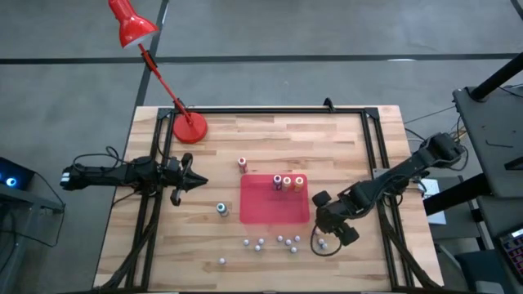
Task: Pick & Place food coloring
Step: Put the small red food coloring bottle into the container
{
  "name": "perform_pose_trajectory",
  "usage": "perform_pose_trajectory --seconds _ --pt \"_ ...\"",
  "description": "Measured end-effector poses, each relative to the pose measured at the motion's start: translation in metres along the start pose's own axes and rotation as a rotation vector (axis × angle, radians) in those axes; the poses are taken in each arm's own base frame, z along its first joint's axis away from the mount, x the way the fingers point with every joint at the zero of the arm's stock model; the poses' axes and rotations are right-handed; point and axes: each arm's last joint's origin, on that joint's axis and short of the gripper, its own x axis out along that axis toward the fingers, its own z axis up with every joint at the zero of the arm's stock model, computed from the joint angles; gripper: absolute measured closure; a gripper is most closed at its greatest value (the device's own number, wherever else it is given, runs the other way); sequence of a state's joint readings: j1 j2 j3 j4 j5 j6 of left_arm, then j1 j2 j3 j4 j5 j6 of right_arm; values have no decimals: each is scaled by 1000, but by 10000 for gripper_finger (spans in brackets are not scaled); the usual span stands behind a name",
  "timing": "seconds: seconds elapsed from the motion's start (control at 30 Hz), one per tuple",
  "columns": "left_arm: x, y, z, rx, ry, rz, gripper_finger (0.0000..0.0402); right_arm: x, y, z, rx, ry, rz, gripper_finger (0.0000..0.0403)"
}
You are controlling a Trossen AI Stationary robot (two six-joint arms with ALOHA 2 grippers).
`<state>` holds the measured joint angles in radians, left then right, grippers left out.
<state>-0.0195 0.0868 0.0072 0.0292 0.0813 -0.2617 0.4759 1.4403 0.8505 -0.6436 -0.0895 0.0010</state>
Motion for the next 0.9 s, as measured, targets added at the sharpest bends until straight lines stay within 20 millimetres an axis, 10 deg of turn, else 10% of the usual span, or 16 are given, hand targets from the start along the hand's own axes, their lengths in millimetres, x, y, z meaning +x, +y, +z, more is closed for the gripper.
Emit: perform_pose_trajectory --seconds 0.9 --pt "0 0 0 0 0 0 402 31 -1 10 18 -3 18 188"
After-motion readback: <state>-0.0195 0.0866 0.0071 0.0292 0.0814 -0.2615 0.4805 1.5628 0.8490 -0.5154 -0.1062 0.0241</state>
